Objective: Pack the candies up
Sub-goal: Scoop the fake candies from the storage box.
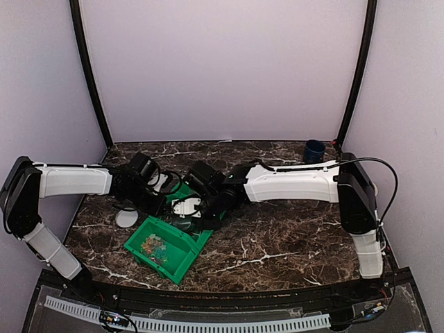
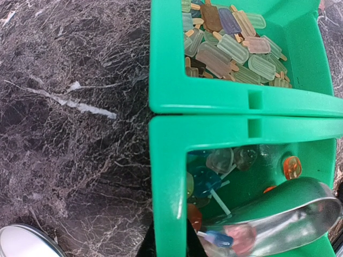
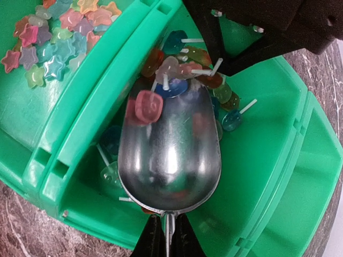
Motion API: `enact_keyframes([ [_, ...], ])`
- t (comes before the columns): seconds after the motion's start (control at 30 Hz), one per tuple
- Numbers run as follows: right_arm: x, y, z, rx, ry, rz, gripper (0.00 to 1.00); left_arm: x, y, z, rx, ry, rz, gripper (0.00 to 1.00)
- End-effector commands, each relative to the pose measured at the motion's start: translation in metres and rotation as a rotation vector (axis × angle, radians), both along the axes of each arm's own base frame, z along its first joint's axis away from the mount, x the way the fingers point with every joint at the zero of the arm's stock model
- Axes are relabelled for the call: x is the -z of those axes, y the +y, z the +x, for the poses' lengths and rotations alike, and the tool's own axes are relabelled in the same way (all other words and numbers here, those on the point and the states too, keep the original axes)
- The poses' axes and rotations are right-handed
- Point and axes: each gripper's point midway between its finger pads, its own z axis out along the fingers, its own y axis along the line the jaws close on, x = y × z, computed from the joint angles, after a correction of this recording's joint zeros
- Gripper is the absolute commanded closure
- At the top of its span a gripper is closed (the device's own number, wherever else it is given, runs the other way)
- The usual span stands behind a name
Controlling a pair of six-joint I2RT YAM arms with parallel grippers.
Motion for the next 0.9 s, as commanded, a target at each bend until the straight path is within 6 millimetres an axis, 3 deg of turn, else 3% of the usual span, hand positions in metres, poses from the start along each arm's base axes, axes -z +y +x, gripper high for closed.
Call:
enact_keyframes([
  [0.0, 0.044, 0.006, -0.031, -0.056, 0.134, 0.026, 1.00, -0.075, -0.038, 0.029, 0.041, -0.209, -0.227, 1.00],
  [0.13, 0.055, 0.010, -0.014, 0.042, 0.150, 0.090, 1.00, -0.078, -0.039, 0.028, 0.044, -0.214, -0.238, 1.00],
  [0.27, 0.053, 0.015, -0.010, 0.082, 0.158, 0.167, 1.00, -0.077, -0.039, 0.028, 0.045, -0.212, -0.238, 1.00],
  [0.43, 0.045, 0.009, -0.005, 0.125, 0.196, 0.268, 1.00, -0.078, -0.037, 0.028, 0.034, -0.217, -0.232, 1.00],
  [0.67, 0.013, -0.004, 0.014, 0.215, 0.239, 0.495, 1.00, -0.076, -0.035, 0.029, 0.024, -0.216, -0.223, 1.00],
  [0.87, 0.014, -0.004, 0.017, 0.234, 0.235, 0.519, 1.00, -0.074, -0.033, 0.030, 0.016, -0.212, -0.211, 1.00],
])
